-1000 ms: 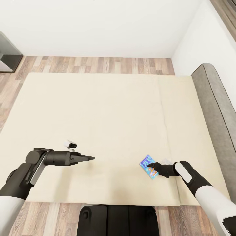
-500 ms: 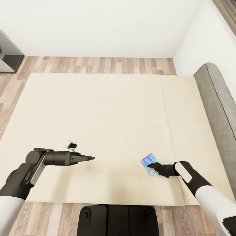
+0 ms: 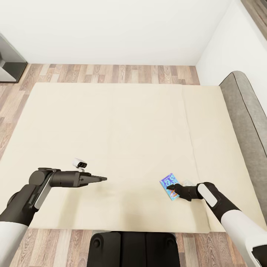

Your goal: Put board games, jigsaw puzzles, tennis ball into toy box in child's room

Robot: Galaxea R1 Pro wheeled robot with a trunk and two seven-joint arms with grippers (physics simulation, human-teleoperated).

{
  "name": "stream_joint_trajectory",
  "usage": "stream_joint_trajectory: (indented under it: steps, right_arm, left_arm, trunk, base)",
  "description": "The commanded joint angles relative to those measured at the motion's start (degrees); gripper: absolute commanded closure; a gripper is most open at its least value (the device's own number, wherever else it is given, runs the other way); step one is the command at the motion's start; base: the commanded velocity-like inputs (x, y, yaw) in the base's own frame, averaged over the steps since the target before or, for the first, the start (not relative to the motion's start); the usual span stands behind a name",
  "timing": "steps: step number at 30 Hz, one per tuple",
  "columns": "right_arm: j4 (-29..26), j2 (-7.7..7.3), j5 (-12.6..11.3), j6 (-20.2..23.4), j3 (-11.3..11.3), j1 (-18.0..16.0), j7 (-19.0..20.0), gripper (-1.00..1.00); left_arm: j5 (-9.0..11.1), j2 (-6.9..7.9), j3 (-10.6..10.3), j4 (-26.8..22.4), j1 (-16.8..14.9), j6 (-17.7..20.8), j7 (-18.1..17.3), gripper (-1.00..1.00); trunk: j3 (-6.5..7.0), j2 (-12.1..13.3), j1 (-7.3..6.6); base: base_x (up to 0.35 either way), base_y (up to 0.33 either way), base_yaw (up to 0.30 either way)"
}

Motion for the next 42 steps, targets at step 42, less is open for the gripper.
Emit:
stream_joint_trajectory:
  steps: [42]
  right_arm:
    - [-2.2,-0.65,0.9,3.4,0.2,0.0,-0.2,-1.0]
  left_arm:
    - [0.0,0.05,0.1,0.0,0.0,0.6,-0.2,-1.0]
  trunk:
    - [-0.06,-0.1,0.03]
  base:
    - [0.0,0.0,0.0]
